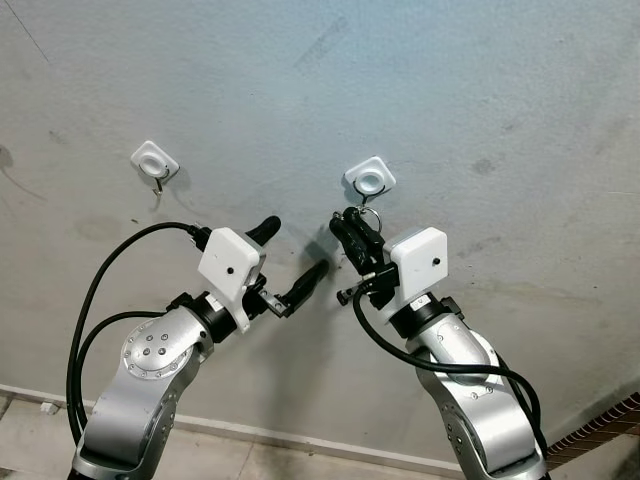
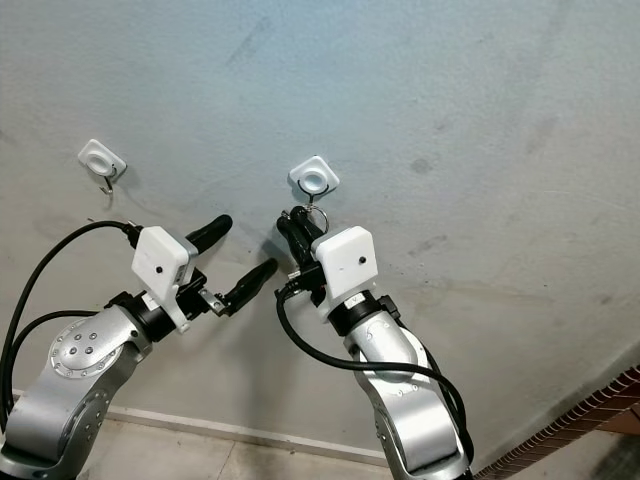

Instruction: Hang keys on a hook

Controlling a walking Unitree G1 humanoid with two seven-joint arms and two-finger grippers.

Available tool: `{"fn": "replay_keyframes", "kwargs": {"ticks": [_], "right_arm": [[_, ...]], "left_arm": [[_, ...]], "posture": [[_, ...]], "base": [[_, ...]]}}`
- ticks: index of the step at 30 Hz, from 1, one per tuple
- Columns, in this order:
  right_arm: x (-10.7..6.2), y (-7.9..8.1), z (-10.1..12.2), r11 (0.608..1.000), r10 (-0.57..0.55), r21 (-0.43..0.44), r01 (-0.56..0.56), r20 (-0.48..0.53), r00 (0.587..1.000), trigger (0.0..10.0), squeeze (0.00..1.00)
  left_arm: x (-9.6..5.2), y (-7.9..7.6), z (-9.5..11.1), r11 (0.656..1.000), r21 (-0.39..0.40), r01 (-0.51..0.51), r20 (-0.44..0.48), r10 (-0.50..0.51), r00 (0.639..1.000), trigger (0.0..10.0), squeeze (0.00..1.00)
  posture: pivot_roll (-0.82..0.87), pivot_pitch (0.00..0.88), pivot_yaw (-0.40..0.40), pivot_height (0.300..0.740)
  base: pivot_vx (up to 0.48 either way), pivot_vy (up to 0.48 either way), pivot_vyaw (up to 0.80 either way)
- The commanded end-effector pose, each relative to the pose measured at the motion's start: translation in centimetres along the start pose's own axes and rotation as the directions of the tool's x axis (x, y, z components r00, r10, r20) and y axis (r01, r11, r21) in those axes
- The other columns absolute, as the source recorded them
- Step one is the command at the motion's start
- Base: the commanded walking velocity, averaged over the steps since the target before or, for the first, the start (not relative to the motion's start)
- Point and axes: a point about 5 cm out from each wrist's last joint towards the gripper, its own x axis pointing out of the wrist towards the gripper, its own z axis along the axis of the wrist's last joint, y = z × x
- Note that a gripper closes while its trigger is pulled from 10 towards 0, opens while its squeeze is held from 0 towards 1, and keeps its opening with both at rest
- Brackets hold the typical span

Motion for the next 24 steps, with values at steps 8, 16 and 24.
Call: {"fn": "replay_keyframes", "kwargs": {"ticks": [8,16,24], "right_arm": [[-0.44,-0.24,-1.41,1.000,-0.018,-0.023,0.017,-0.061,0.998,10.0,1.00],[-0.46,-0.25,-1.52,0.999,-0.028,-0.032,0.027,-0.058,0.998,10.0,1.00],[-0.52,-0.28,-1.53,0.999,-0.039,-0.030,0.037,-0.055,0.998,10.0,1.00]], "left_arm": [[-0.31,-0.19,0.36,1.000,0.003,0.016,0.000,-0.016,1.000,10.0,0.00],[-0.55,-0.27,0.19,1.000,0.002,0.017,-0.009,-0.017,1.000,10.0,0.00],[-0.70,-0.29,0.13,1.000,0.000,0.017,-0.015,-0.017,1.000,10.0,0.00]], "posture": [[0.19,0.001,0.001,0.740],[0.20,0.001,0.002,0.740],[0.20,0.005,0.004,0.740]], "base": [[0.000,0.000,0.00],[0.000,0.000,0.00],[0.000,0.000,0.00]]}}
